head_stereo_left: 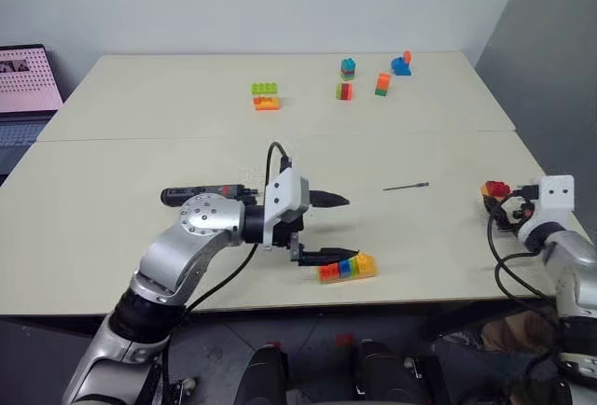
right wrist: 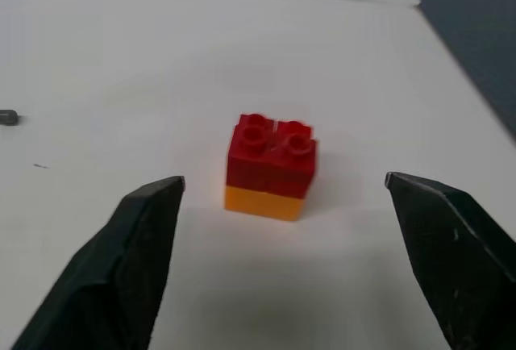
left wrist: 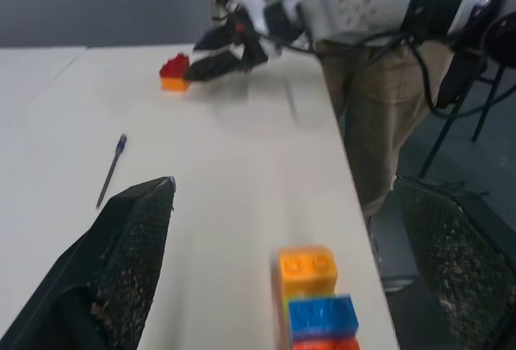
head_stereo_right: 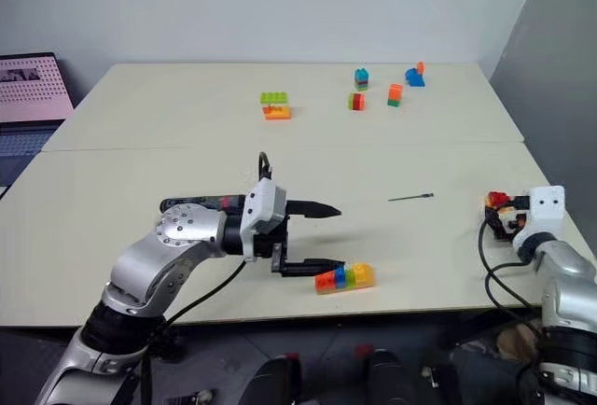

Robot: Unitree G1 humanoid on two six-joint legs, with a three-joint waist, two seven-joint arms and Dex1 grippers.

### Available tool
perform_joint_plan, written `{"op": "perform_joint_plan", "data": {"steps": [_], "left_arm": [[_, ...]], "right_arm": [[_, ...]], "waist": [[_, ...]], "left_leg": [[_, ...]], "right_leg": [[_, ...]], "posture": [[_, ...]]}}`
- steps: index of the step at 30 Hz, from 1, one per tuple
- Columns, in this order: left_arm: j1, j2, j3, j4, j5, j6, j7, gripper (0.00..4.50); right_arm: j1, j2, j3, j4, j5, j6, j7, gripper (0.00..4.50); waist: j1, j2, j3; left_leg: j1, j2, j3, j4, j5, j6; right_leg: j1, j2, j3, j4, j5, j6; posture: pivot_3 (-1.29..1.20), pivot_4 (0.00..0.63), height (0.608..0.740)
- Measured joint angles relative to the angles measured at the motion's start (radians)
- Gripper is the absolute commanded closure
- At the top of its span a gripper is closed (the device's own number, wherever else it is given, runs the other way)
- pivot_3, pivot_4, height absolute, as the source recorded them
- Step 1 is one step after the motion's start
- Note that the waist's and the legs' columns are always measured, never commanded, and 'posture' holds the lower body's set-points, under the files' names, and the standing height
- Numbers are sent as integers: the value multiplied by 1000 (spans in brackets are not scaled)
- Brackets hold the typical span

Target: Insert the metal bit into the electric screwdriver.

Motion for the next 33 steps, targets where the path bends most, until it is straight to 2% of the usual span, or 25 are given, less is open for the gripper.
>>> {"op": "perform_joint_plan", "data": {"steps": [6,9,14,18,20,22,31,33], "left_arm": [[92,148,97,-18,-1,-1,-33,0],[138,211,119,-35,-2,-8,-77,0],[200,272,134,-59,0,-34,-126,0],[264,287,139,-95,18,-60,-124,0],[297,286,134,-125,27,-72,-120,0],[314,287,132,-135,34,-76,-119,0],[317,286,130,-140,46,-77,-102,0],[311,284,129,-141,46,-76,-99,0]], "right_arm": [[71,-174,-36,-178,51,-44,202,67],[31,-239,48,-286,133,-23,362,67],[-48,-327,279,-459,244,78,598,67],[-135,-310,497,-492,221,123,676,67],[-174,-263,635,-494,169,128,696,67],[-184,-235,702,-483,139,130,706,67],[-235,-151,813,-382,20,101,704,67],[-235,-130,823,-356,-3,83,701,437]], "waist": [[-6,0,0],[-10,0,1],[-1,-1,1],[4,-2,1],[5,-2,1],[10,-2,1],[8,-2,1],[7,-2,1]], "left_leg": [[1,1,0,0,0,0],[1,2,0,0,0,0],[0,2,-1,-1,0,0],[-6,2,-1,-1,0,0],[-7,2,-1,-1,-1,0],[-8,1,-1,-1,-1,0],[-7,2,-2,-1,-1,0],[-7,2,-2,-1,-1,0]], "right_leg": [[0,0,0,0,0,0],[0,0,-1,0,0,0],[0,0,-1,-3,-1,-1],[-2,0,-3,-9,0,-1],[-2,0,-3,-11,0,0],[-2,0,-3,-12,0,0],[-2,0,-4,-11,0,0],[-2,0,-4,-11,0,0]], "posture": [[0,150,740],[0,150,740],[0,150,740],[0,150,740],[0,150,740],[0,150,740],[0,150,740],[0,150,740]]}}
